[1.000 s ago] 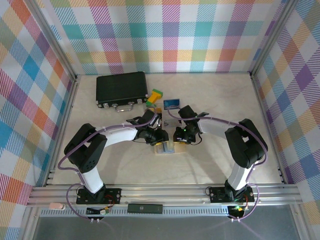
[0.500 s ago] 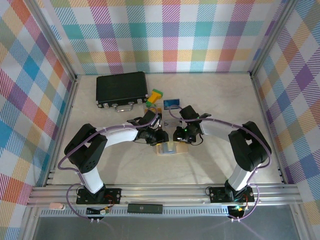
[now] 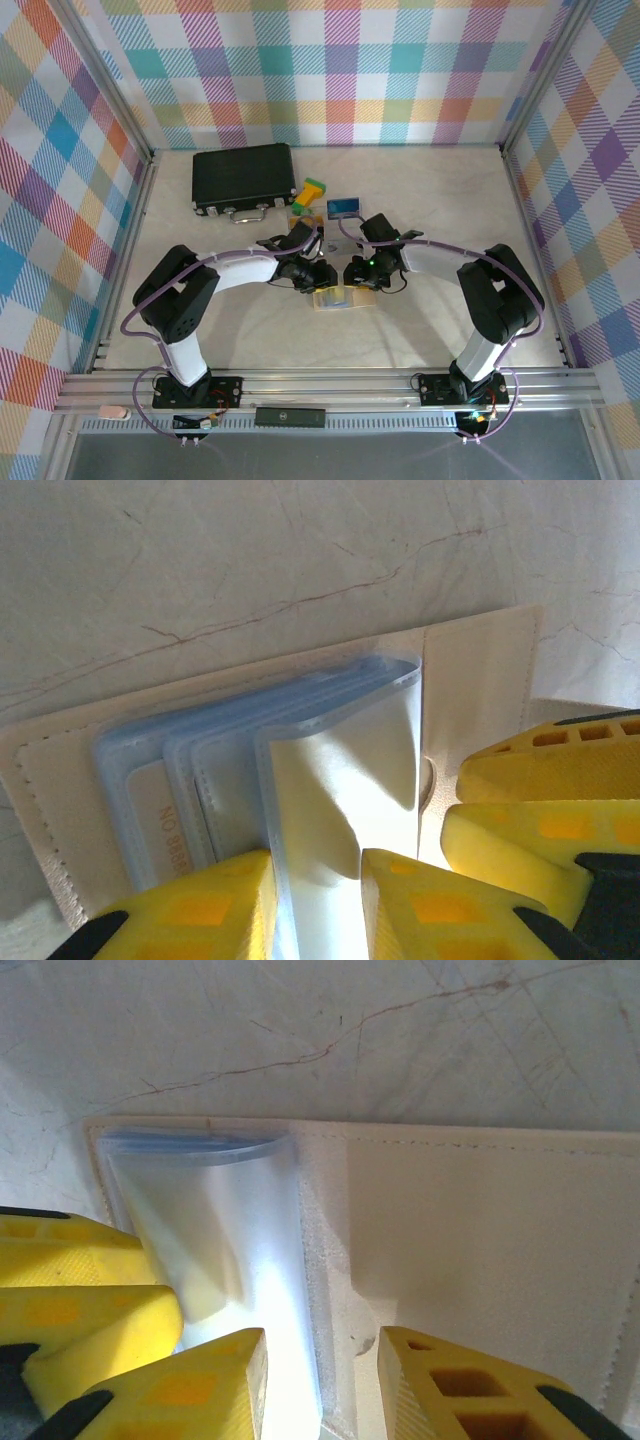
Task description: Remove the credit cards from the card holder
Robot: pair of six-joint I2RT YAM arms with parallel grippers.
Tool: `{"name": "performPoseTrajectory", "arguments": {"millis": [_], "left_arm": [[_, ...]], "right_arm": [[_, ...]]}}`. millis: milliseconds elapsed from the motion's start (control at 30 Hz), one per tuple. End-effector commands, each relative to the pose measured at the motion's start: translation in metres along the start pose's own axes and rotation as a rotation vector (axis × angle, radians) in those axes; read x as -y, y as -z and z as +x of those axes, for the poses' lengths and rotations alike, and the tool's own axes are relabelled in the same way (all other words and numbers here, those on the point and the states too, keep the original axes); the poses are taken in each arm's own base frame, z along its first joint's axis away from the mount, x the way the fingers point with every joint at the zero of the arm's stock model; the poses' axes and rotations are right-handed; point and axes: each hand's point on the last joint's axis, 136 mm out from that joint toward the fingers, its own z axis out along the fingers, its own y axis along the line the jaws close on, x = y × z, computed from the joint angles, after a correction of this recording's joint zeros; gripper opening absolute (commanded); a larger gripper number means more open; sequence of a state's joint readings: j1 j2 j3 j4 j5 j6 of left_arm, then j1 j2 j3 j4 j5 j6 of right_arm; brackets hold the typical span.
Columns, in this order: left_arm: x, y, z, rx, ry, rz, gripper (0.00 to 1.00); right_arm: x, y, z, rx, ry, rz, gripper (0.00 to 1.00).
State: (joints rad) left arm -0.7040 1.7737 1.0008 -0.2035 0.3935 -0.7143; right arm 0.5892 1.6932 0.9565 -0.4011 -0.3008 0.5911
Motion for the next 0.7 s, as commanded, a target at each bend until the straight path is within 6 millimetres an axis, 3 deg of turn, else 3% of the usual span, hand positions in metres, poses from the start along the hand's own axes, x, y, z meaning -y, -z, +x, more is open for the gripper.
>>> {"name": "performPoseTrajectory", "arguments": {"millis": [0,133,333,467,667], "left_arm": [[0.008,-0.002,-0.002,-0.008,-0.006,0.015,0.26],[0.009,-0.003,-0.003,-0.004,0.0,0.021,0.21],[0.011,0.0,-0.005,0.009,0.0,0.028,0.19],[0.013,0.007,-0.007,0.033,0.003,0.023,0.19],[-0.005,0.02,-0.004,0.084,0.062,-0.045,0.25]], "right_arm": [[-0.008,0.0,0.006,-0.015,0.003,-0.057,0.35],[-0.019,0.002,0.01,-0.028,0.026,-0.123,0.36],[-0.014,-0.009,0.016,-0.081,0.009,-0.118,0.37],[-0.002,-0.017,0.017,-0.095,-0.019,-0.059,0.35],[0.019,-0.026,0.017,-0.101,-0.055,0.043,0.29]]}}
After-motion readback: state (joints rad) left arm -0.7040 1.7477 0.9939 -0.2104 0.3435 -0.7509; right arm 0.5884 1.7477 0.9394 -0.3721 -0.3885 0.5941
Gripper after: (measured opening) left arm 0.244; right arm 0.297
